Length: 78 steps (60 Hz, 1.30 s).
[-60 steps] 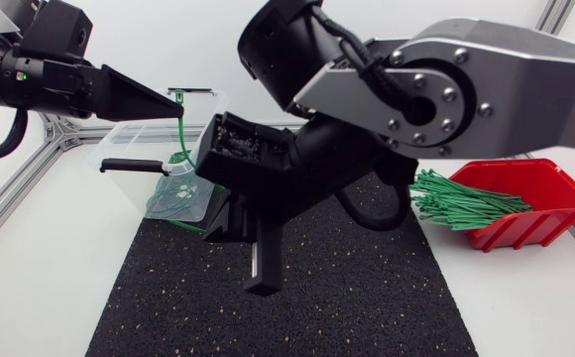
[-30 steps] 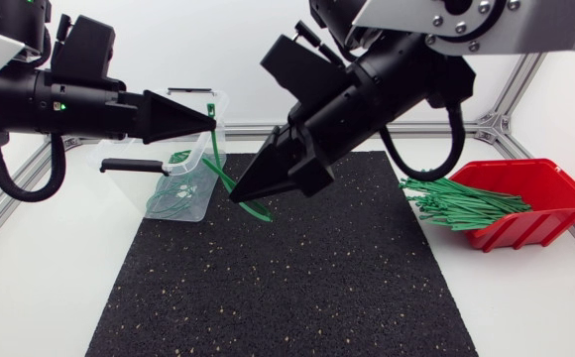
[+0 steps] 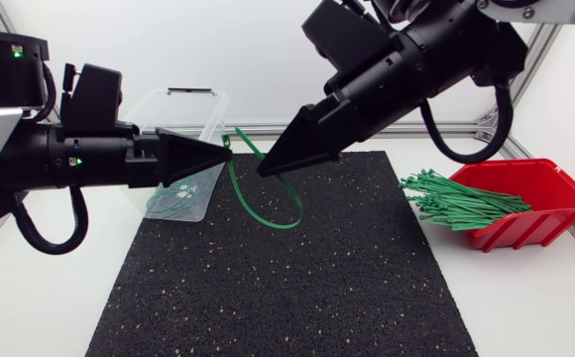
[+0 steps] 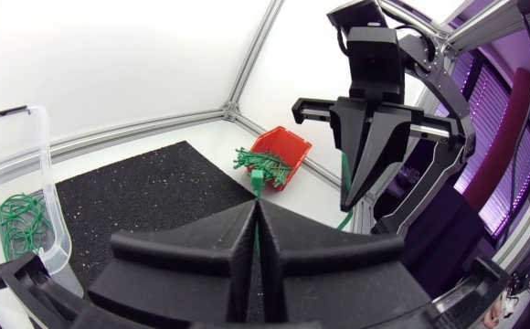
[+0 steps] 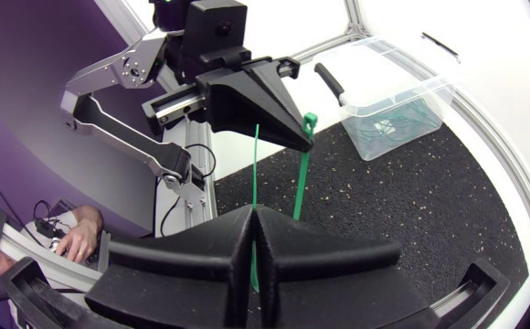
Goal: Take a green cable tie from the red box, thread the tail through the head to close it, then place it in the transparent bin on the left.
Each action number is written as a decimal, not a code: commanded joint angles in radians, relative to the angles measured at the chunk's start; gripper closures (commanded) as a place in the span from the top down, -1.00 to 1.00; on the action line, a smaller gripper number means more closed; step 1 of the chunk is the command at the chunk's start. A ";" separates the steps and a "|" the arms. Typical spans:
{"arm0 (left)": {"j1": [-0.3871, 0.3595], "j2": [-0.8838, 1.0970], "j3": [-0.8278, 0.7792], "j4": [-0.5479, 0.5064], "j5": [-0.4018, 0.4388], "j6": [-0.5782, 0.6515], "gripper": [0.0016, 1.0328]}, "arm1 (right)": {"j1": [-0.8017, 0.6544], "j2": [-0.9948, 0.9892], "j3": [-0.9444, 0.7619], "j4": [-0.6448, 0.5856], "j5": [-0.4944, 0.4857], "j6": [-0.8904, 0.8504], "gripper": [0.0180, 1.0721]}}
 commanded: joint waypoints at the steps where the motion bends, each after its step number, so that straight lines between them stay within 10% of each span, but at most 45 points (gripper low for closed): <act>1: -0.005 -0.023 -0.057 0.071 0.002 -0.087 -0.94 | 0.023 -0.004 -0.001 0.001 0.042 0.049 -0.90; 38: -0.032 0.000 -0.109 0.131 0.000 -0.150 -0.94 | 0.104 -0.101 -0.087 0.066 0.312 0.084 -0.90; 78: -0.054 0.000 -0.112 0.125 -0.003 -0.153 -0.94 | 0.090 -0.055 -0.104 -0.036 0.168 0.041 -0.91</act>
